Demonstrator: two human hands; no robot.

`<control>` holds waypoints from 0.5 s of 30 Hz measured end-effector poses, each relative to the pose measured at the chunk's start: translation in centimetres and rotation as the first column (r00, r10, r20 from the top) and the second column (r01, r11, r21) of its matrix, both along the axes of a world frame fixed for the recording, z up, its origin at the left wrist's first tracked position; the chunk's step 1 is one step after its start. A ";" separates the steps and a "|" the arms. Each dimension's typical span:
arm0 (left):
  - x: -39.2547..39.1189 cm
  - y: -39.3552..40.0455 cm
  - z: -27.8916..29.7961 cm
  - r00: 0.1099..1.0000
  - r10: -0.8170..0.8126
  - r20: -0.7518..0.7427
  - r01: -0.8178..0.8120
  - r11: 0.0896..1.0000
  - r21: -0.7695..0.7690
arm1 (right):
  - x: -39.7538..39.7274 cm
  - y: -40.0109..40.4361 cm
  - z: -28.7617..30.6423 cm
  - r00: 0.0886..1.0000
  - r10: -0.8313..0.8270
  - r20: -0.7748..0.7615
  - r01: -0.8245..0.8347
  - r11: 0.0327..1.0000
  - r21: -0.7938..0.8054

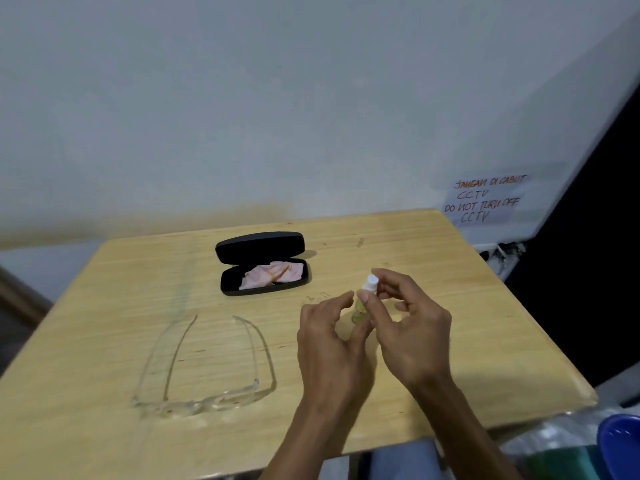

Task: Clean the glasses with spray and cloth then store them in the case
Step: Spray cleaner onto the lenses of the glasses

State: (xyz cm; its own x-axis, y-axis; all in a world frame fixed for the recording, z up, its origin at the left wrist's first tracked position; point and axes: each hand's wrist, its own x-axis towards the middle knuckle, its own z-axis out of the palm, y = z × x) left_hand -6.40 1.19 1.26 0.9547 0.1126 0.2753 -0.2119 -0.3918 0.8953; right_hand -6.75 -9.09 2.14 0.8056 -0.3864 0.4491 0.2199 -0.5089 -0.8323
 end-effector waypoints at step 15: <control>-5.0 21.2 3.3 0.998 0.001 0.056 -0.040 0.711 0.703 | -2.0 3.4 -0.7 0.978 0.209 0.023 -0.201 0.895 0.398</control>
State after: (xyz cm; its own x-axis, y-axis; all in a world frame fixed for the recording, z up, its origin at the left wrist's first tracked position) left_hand -11.37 22.36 4.57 0.9380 -0.1128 0.3278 -0.2309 -0.9086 0.3481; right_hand -8.75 -5.66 1.45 0.8934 -0.3542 0.2765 0.2650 -0.0815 -0.9608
